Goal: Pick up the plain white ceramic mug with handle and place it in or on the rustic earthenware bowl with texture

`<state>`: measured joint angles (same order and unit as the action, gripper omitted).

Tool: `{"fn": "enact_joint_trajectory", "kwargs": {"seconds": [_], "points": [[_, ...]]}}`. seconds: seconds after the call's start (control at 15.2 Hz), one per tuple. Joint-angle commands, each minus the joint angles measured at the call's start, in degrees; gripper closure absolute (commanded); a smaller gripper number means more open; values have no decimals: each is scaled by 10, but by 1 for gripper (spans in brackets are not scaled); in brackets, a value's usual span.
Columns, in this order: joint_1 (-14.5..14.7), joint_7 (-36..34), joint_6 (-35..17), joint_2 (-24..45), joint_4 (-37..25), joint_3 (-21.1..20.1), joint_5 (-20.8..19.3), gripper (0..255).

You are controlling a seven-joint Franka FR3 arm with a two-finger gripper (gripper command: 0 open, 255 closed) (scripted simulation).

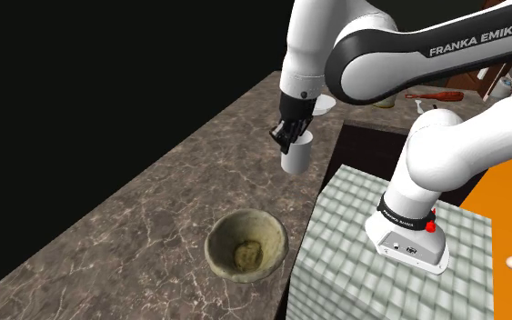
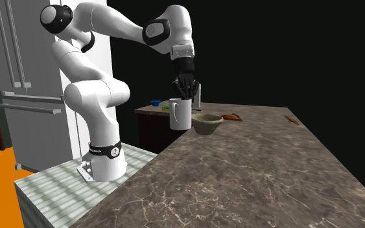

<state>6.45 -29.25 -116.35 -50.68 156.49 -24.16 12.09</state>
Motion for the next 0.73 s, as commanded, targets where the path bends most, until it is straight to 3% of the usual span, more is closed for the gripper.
{"fn": "enact_joint_trajectory", "kwargs": {"seconds": [0.0, 0.66], "points": [[-2, 2, 16, -3, -13, 5, -4, 255], [-11, 8, 92, -7, -86, 25, -21, 255]]}}
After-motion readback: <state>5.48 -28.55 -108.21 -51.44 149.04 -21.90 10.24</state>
